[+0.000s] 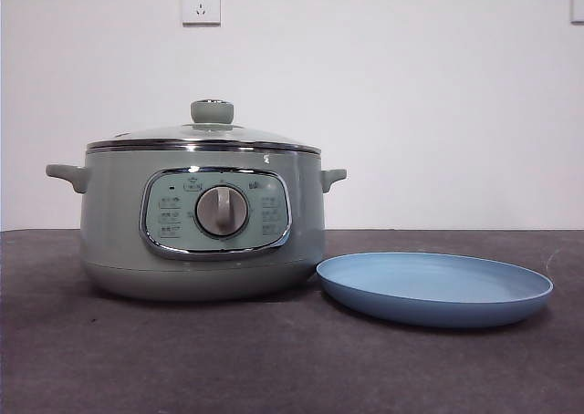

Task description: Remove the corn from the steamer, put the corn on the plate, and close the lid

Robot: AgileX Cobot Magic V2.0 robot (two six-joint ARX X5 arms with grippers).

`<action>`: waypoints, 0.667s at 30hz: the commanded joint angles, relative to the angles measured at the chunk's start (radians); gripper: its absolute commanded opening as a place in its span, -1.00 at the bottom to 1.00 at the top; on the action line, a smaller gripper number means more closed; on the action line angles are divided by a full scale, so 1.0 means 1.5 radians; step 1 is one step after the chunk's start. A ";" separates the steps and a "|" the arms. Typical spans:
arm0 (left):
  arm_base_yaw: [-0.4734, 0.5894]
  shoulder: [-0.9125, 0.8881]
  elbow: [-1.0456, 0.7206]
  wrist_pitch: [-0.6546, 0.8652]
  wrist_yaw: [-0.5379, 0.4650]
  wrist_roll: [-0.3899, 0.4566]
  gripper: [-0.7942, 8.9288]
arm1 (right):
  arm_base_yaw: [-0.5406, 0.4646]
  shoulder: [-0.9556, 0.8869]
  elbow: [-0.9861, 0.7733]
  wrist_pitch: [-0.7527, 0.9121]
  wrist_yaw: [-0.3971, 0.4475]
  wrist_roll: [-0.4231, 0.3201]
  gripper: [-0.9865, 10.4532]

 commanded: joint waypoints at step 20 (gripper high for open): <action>-0.030 0.018 0.022 -0.035 0.000 0.044 -0.84 | 0.061 0.017 0.009 -0.016 -0.004 -0.032 -0.20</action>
